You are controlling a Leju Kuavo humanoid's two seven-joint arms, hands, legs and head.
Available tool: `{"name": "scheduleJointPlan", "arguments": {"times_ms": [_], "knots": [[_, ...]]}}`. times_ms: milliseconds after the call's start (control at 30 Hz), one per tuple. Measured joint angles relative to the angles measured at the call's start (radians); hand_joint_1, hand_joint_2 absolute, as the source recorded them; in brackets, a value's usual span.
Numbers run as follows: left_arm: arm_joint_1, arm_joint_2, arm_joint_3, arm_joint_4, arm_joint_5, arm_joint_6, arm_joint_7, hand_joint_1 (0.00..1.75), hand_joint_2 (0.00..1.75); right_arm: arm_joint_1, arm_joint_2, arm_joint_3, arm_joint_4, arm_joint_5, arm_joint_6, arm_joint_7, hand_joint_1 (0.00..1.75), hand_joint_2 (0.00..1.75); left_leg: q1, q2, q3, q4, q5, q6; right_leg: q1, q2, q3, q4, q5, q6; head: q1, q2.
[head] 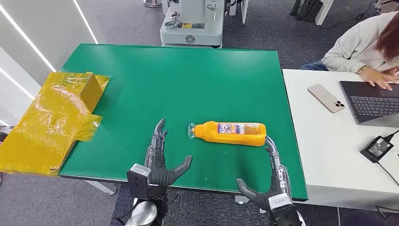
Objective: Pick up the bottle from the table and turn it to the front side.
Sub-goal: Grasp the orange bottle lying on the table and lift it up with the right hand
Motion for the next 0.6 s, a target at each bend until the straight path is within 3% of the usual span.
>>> {"name": "scheduleJointPlan", "arguments": {"times_ms": [600], "knots": [[-0.034,-0.006,-0.001,-0.001,-0.003,-0.016,0.008,0.00,1.75,-0.013,-0.004,-0.012,-0.023,0.056,-0.028,0.035,0.00,1.75,0.000,0.000,0.000,0.000,0.000,0.000,0.000,0.000,0.000,0.000,0.000,0.000,0.000,0.000]]}}
